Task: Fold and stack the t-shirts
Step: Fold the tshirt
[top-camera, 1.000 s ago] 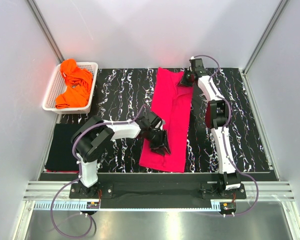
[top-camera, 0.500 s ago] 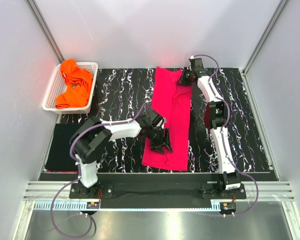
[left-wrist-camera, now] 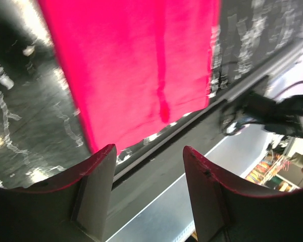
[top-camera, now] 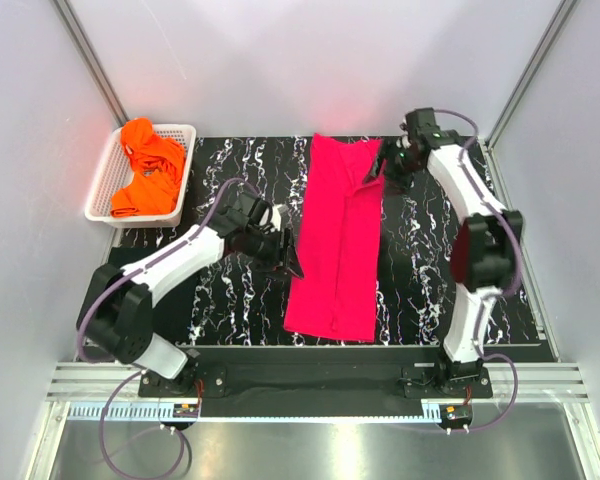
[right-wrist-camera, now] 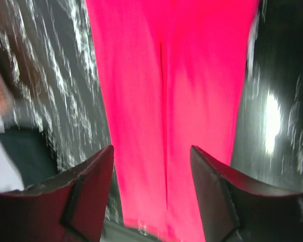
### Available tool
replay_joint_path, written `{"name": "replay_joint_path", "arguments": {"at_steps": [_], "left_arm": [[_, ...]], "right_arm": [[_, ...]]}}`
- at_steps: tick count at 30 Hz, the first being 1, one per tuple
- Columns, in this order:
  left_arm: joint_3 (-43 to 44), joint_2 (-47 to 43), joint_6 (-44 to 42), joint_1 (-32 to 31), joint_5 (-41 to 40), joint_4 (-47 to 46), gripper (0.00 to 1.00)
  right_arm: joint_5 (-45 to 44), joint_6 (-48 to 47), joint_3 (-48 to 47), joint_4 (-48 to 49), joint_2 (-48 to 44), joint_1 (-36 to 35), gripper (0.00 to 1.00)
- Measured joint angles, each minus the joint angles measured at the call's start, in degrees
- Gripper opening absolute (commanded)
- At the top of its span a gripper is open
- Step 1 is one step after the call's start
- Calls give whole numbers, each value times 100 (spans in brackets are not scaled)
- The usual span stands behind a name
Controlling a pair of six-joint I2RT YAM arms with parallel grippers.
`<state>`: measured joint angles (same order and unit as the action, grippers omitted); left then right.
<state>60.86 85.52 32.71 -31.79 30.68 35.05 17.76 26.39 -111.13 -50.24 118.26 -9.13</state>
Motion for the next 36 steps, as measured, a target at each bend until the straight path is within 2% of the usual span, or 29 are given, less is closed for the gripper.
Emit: {"name": "replay_joint_path", "arguments": {"at_steps": [4,7,11,15,19,26,33,36], "left_arm": [[-251,254,-293,-7,0,254,62],[-415,396,-452,-31,-11,304,62],[-643,494,-599,-28,-138,339,62],[-776,658,-682,-28,-212,299,61],[-935,940,-699,-28,-214,103,60],[-1036,1001,-579,-39,-59,-70,58],[-1088,1003,-400,-251,-37,-282,54],[-1165,994,-271,-348,-2,-382,51]], "right_arm": [[413,39,2315,125,-1718,-96,75],[710,70,3886,245,-2618,-330,76],[1045,332,5899,520,-3563,-802,77],[1126,811,7298,767,-4319,-1204,77],[1049,1185,7779,1034,-4651,-1281,76],[990,1517,8118,1810,-4358,-1296,64],[1054,1705,8170,2055,-4295,-1307,58],[1049,1749,8174,2135,-4242,-1307,51]]}}
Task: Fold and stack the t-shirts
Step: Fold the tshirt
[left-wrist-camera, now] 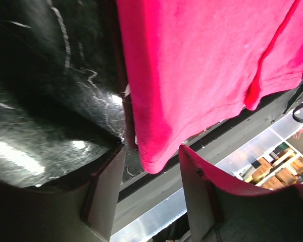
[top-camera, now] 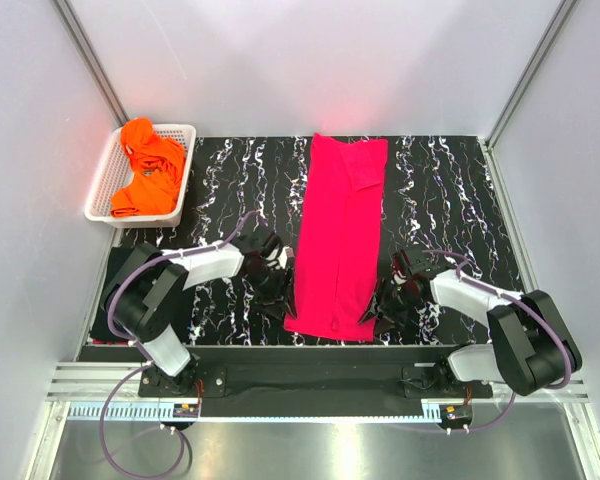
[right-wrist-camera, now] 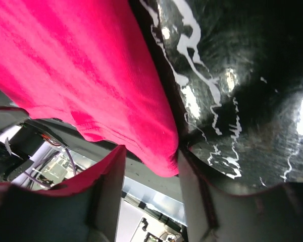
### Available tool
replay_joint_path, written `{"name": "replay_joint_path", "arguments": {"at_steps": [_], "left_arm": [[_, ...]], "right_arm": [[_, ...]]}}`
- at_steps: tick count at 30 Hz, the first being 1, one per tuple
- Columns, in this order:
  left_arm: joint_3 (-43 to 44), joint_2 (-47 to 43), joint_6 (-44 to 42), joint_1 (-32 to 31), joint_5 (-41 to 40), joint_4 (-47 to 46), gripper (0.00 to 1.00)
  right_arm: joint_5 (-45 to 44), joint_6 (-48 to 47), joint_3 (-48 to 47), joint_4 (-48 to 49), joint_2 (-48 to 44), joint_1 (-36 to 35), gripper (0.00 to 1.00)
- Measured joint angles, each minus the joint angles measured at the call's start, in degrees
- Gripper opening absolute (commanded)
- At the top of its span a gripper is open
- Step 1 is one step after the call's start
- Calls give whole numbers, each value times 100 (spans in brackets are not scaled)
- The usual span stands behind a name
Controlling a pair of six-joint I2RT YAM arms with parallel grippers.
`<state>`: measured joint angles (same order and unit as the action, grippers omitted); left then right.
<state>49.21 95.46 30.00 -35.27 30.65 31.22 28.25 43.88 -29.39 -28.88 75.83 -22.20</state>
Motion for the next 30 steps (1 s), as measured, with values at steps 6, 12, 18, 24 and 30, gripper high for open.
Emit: {"name": "replay_joint_path", "arguments": {"at_steps": [6,12,18,24,30], "left_arm": [[-313,-120,229,-142,129,-190,41],[-568,-216,345,-153,90,-245,6],[-610,-304,553,-317,125,-315,0],[-546,-542,1082,-568,249,-505,0],[651,-374,1311,-50,330,-522,0]], "right_arm": [[98,59,83,208,107,2,38],[118,201,382,289,-146,0,0],[81,442,466,-66,-1156,0,0],[-68,494,0,-623,-1412,118,0],[-13,-68,-1368,-839,4,1069,0]]}}
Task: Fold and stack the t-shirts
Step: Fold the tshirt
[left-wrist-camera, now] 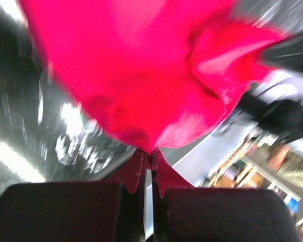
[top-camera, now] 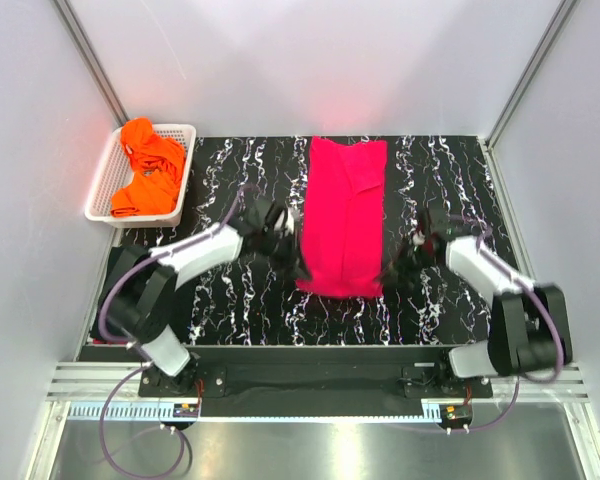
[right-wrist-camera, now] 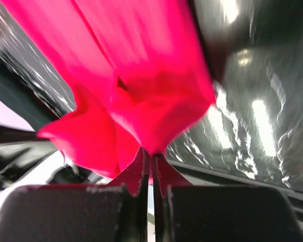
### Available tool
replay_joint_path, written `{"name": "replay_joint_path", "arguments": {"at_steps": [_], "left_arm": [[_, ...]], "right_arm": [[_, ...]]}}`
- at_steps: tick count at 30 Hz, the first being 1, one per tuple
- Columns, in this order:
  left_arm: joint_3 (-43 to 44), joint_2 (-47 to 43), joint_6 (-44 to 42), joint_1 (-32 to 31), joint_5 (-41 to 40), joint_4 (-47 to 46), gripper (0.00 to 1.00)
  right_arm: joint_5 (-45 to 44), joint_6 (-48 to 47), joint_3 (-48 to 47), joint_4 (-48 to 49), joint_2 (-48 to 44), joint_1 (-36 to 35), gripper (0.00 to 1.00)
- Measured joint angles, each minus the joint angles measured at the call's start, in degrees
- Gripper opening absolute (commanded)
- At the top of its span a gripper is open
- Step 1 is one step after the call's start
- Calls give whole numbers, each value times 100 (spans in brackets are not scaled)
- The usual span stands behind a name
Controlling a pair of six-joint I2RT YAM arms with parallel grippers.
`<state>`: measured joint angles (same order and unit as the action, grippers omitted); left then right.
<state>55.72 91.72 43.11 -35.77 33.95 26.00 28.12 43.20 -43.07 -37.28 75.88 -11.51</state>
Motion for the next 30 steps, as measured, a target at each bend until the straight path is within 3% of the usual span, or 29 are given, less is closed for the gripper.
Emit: {"name": "replay_joint_path", "arguments": {"at_steps": [7,12,23,30], "left_arm": [[2446,1681,-9,809,103,-24,0],[3613,2734,-17,1209,101,129,0],[4898,3696,2,1410,98,240,0],[5104,3912,52,1491,101,219,0]], "right_arm": [[9,-601,-2173,-120,2173,597,0],[46,-761,-3399,-153,3322,693,0],[146,-909,-4828,-562,4345,1036,0],[407,-1001,-5486,-640,4951,1115,0]]}}
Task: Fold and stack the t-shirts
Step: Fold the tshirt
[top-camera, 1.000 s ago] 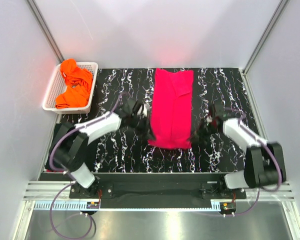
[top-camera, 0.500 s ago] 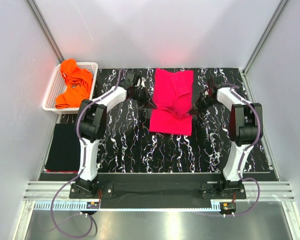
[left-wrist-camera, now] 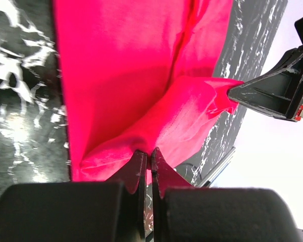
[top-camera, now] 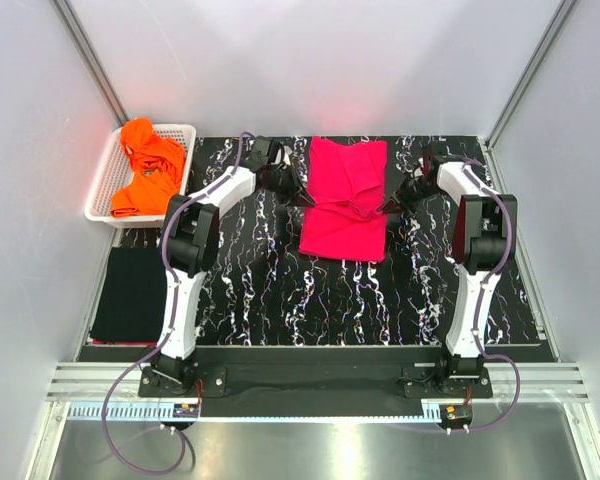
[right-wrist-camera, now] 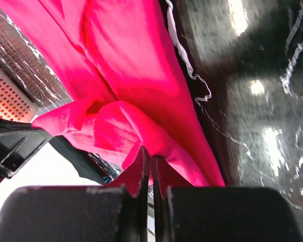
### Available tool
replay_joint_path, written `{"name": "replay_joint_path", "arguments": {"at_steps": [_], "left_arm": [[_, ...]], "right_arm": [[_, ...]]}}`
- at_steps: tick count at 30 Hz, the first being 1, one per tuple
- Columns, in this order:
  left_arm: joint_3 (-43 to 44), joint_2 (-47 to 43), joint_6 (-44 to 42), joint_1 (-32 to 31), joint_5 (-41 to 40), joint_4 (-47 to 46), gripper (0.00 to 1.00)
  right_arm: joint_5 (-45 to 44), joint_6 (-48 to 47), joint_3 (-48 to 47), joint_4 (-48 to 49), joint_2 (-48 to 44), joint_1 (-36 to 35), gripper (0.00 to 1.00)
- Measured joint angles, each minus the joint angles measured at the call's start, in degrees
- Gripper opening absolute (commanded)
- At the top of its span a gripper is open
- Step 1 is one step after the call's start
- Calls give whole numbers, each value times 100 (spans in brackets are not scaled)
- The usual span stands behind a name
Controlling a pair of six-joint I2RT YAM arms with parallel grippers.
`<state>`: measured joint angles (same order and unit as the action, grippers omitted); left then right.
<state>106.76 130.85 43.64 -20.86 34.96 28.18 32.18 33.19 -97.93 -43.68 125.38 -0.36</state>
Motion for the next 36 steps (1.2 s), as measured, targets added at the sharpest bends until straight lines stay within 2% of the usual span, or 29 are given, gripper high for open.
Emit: {"name": "replay_joint_path", "arguments": {"at_steps": [9,13,14,15,19,21,25,29,33,36], "left_arm": [[63,299,105,138,0,-4,1],[101,393,142,149,0,0,12],[122,404,142,153,0,2,16],[144,413,140,153,-2,0,30],[245,417,42,175,-81,33,48],[304,402,-142,197,-251,105,51],[260,125,-634,223,-638,402,50],[-9,-560,-992,210,-721,538,42],[-59,-846,-1180,46,-619,444,42],[-210,-824,-1250,-175,-474,402,42]], "right_arm": [[214,-70,-341,-81,350,0,0],[282,-107,-417,-103,483,33,4],[291,-116,-444,-120,518,48,10],[297,-125,-485,-136,568,70,14],[302,-153,-896,-160,855,162,33],[282,-168,-1069,-160,929,219,48],[168,-214,-1252,-140,907,315,56],[61,-284,-935,-153,605,321,57],[-9,-442,-243,-203,2,160,53],[-7,-557,146,-153,-328,15,37]]}}
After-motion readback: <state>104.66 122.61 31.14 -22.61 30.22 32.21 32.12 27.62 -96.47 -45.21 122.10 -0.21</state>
